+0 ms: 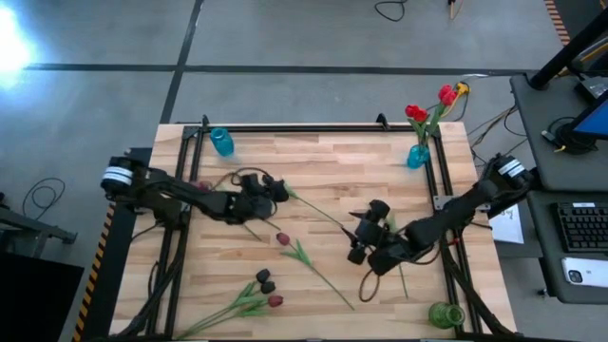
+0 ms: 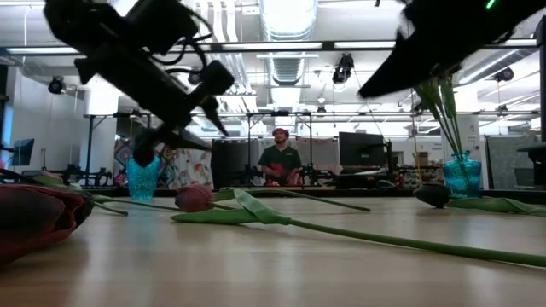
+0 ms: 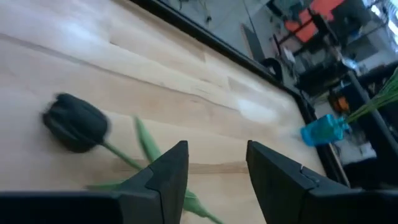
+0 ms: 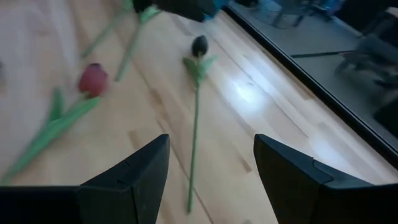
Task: Sort flowers into vase by color
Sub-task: Put the black tulip into the left blue vase
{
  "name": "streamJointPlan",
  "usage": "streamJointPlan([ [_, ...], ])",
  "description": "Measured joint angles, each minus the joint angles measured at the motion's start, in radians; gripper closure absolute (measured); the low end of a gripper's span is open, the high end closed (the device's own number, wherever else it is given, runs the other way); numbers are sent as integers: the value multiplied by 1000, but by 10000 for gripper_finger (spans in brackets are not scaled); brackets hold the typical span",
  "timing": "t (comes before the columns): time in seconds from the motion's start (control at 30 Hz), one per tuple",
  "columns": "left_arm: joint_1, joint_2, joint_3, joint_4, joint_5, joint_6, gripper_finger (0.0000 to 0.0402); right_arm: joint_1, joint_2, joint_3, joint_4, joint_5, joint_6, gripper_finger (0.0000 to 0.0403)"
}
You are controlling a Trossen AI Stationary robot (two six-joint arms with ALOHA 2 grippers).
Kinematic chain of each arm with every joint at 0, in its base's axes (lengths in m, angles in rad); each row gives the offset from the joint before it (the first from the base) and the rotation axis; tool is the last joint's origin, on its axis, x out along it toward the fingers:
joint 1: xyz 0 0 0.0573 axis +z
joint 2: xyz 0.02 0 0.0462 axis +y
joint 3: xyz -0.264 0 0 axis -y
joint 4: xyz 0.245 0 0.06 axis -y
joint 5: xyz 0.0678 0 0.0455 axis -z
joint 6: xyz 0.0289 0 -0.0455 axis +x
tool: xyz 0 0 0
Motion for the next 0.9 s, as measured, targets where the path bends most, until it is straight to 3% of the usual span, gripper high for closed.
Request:
streamJointPlan([
  [0.13,-23,85,150,-123,-39,-36,263,42,-116,4,-134,-39,30,177],
  [0.27,-30,152,287,-331,-46,-177,267,96,-220,4,-256,-70,90,177],
  [0.43,-49,239,395,-602,-94,-596,267,138,-307,3,-316,-74,88,177],
  [0.53,-81,314,450,-655,-107,-785,267,149,-343,3,-329,-84,90,177],
  [0.7,-94,438,578,-817,-41,-889,267,150,-372,3,-329,-111,91,177],
  [0.9,-72,520,701,-788,-11,-889,267,150,-371,3,-329,-128,91,177],
])
